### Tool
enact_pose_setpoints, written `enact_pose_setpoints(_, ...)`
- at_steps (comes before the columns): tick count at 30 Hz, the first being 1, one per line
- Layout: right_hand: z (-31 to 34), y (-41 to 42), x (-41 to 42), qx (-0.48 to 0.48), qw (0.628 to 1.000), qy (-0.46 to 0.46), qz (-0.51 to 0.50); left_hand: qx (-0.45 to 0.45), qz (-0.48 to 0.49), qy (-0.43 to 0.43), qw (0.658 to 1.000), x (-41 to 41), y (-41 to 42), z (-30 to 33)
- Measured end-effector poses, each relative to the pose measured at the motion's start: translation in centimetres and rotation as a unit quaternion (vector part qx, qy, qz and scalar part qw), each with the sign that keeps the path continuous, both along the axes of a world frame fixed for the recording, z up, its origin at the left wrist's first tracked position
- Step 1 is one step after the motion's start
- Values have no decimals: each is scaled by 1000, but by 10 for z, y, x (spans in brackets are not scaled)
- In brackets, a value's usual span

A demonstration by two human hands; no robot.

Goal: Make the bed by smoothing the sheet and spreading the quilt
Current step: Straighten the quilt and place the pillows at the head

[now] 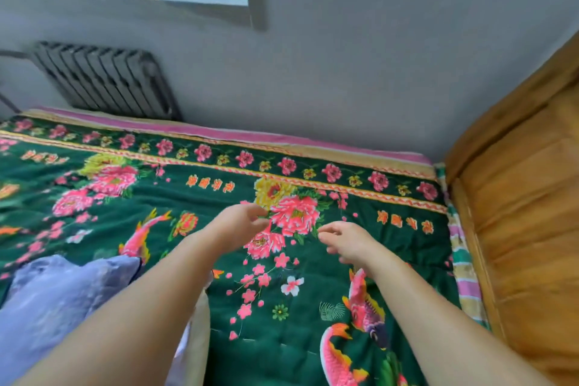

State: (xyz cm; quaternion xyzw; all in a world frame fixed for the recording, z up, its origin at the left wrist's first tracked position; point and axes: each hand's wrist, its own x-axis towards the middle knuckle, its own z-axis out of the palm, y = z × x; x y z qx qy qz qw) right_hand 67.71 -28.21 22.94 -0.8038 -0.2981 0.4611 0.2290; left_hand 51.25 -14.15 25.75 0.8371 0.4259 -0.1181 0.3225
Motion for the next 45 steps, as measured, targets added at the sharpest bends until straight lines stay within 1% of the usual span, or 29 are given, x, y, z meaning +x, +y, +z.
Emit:
enact_pose_setpoints(3,14,-10,0,20,1000,5,-19,7,40,-47,998,3,-8,14)
enact_pose_setpoints(6,13,-21,-1,38,999,3,-35,4,77,-110,991,8,-26,12)
enact_pose_setpoints(9,6,-31,-10,52,997,22,-43,-2,116,-166,979,11,-46,8)
enact_pose_setpoints(13,1,-55,-23,101,994,34,-29,29,155,-234,959,6,-77,11)
enact_pose_setpoints(17,0,-92,-39,147,989,16,-6,52,184,-297,936,-8,-118,18)
enact_pose_setpoints(20,-5,-137,-65,177,984,6,1,66,193,-325,923,-35,-166,13)
enact_pose_setpoints(23,-10,-182,-97,191,982,10,1,59,205,-352,911,-67,-218,3)
enact_pose_setpoints(26,-16,-222,-135,188,982,30,4,52,209,-358,908,-98,-261,-10)
enact_pose_setpoints(32,-21,-253,-188,192,980,29,41,71,243,-377,891,-157,-300,-23)
enact_pose_setpoints(34,-20,-252,-205,192,979,27,61,73,254,-378,887,-180,-307,-24)
enact_pose_setpoints(38,-16,-235,-248,204,972,26,113,110,288,-362,880,-240,-307,-25)
enact_pose_setpoints(43,-21,-202,-300,203,964,59,159,124,372,-324,861,-309,-284,-33)
enact_pose_setpoints(45,-25,-190,-313,192,964,64,170,145,391,-290,861,-326,-271,-42)
